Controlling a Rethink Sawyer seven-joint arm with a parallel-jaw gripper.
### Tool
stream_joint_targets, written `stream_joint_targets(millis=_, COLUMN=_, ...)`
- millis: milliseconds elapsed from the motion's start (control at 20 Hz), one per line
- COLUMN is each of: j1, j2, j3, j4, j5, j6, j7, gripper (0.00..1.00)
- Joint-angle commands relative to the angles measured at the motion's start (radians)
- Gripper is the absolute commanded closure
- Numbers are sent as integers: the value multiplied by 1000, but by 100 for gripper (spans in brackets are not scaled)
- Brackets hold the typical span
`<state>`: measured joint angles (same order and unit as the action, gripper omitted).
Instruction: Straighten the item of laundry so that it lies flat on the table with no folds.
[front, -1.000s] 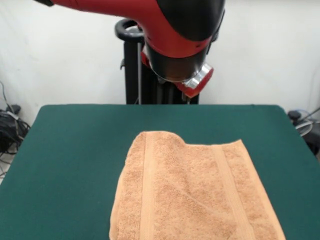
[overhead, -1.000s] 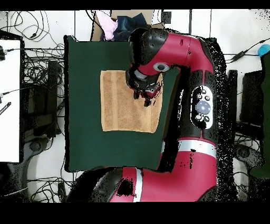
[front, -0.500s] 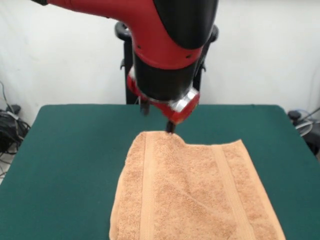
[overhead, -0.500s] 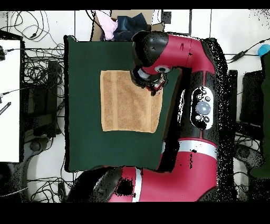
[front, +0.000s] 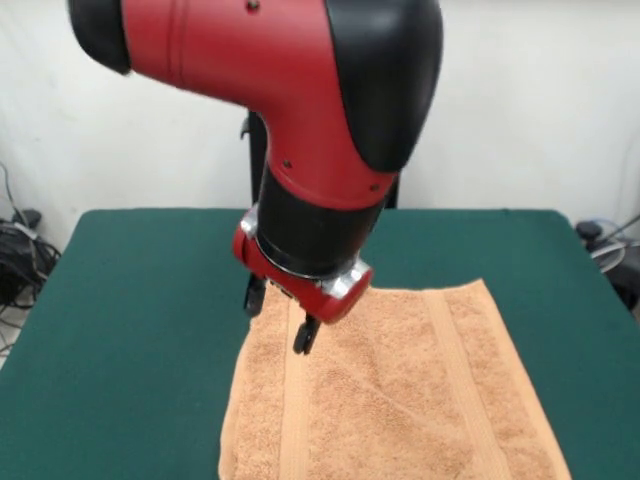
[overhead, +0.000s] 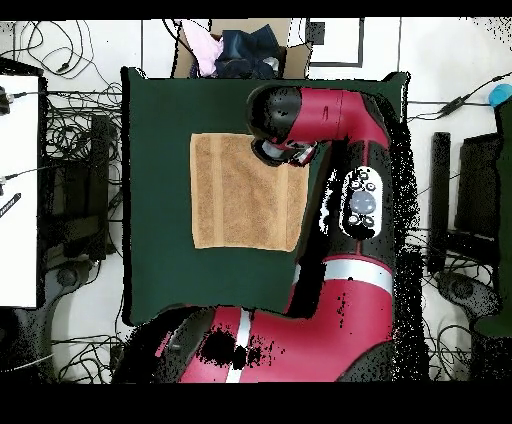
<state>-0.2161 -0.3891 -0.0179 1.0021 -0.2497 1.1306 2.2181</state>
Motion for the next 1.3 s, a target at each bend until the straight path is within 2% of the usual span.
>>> stream_joint_targets(millis=50, j1=63, j2=65, j3=-44, j4=213, j5=-33, j6=-129, j7=229, gripper=0)
stream_joint_targets(millis=450, j1=74, j2=181, j3=-66, j4=218, j5=-21, j6=-344, j7=273, gripper=0)
stream_joint_targets(millis=750, j1=68, j2=244, j3=-85, j4=190, j5=-2, j6=-430, j7=257, gripper=0)
stream_joint_targets(millis=1000, j1=21, j2=200, j3=-72, j4=215, j5=23, j6=-400, j7=147, gripper=0)
stream_joint_targets(millis=1050, j1=20, j2=155, j3=-71, j4=264, j5=24, j6=-399, j7=132, gripper=0)
stream_joint_targets(millis=1300, j1=-16, j2=93, j3=-59, j4=325, j5=12, j6=-397, j7=67, gripper=0)
